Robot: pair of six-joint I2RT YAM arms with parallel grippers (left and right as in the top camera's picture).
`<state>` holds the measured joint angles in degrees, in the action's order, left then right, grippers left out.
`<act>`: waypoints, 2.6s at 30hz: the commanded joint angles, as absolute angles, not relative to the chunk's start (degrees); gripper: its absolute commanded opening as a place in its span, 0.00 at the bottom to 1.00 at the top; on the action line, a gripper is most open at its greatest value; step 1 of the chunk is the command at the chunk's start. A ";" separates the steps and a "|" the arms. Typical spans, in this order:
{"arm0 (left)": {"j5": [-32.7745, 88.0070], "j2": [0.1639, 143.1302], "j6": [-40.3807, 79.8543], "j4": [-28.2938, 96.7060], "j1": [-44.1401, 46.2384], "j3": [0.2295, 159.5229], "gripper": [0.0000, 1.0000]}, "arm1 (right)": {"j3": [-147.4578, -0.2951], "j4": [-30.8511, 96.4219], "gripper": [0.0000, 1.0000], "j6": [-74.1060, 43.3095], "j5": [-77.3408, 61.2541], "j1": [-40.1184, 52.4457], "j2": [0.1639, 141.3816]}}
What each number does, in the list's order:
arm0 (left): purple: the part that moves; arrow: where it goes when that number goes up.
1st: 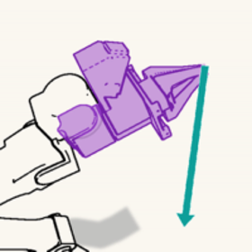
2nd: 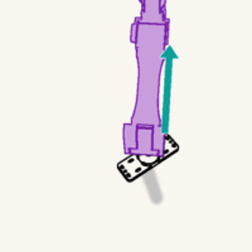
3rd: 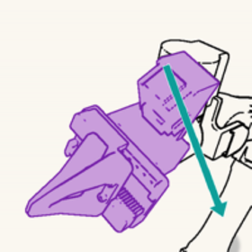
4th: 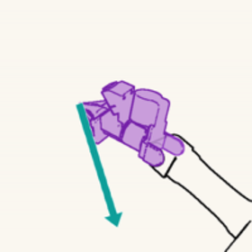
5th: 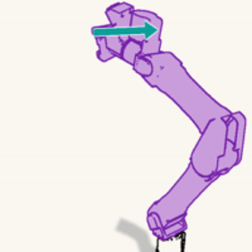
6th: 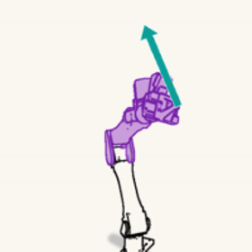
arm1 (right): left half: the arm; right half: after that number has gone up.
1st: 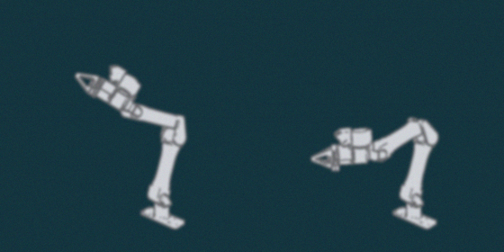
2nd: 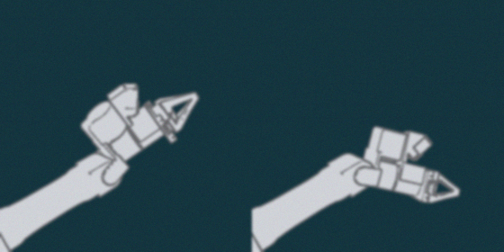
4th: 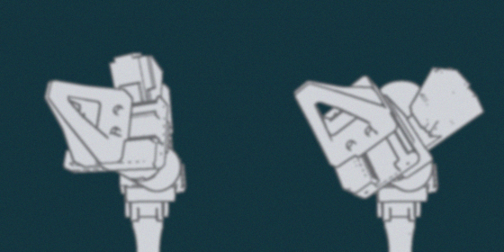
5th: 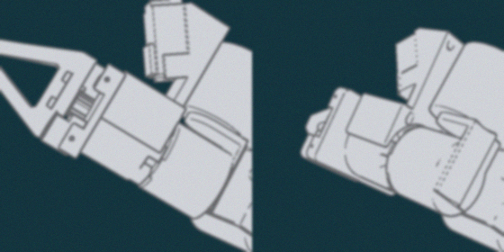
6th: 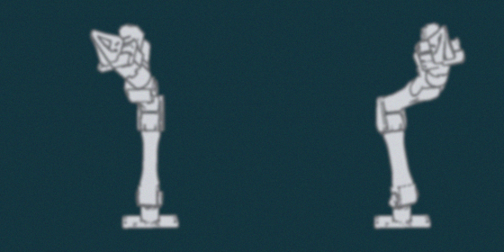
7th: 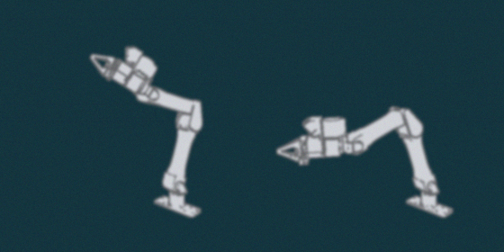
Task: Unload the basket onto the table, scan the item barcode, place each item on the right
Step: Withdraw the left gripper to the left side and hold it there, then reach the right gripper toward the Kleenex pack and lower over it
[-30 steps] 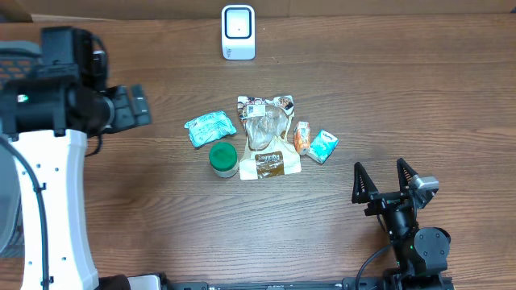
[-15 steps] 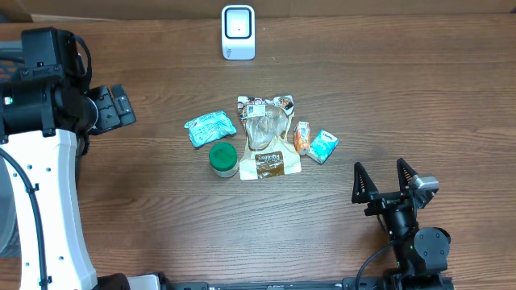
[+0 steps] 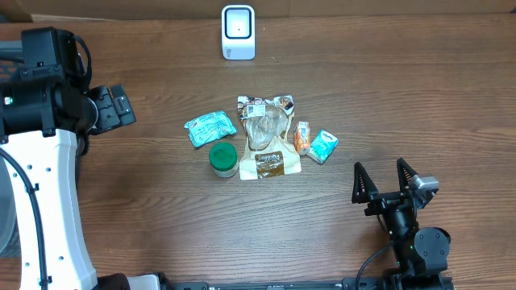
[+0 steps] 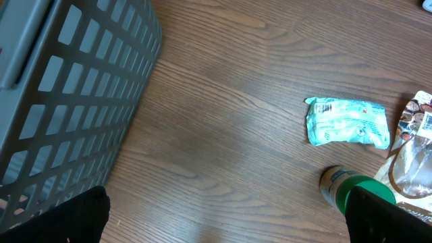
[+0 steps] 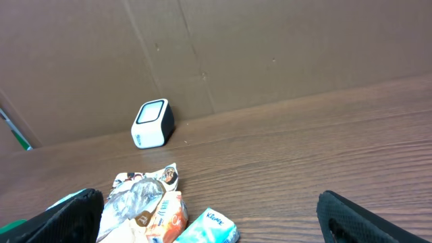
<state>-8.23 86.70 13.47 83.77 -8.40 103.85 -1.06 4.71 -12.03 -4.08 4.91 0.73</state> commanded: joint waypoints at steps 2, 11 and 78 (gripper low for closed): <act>-8.97 86.89 14.35 83.57 -8.62 103.98 1.00 | -0.47 2.96 1.00 -13.39 -6.26 5.19 0.16; -8.97 86.89 14.35 83.57 -8.62 103.98 1.00 | -7.18 3.44 1.00 -13.52 -18.85 5.19 2.61; -8.97 86.89 14.35 83.57 -8.62 103.98 1.00 | -54.33 33.85 0.05 -36.25 -8.91 17.96 97.49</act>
<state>-8.43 86.74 13.52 83.59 -8.40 103.85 -54.68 34.57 -35.81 -10.13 17.82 95.57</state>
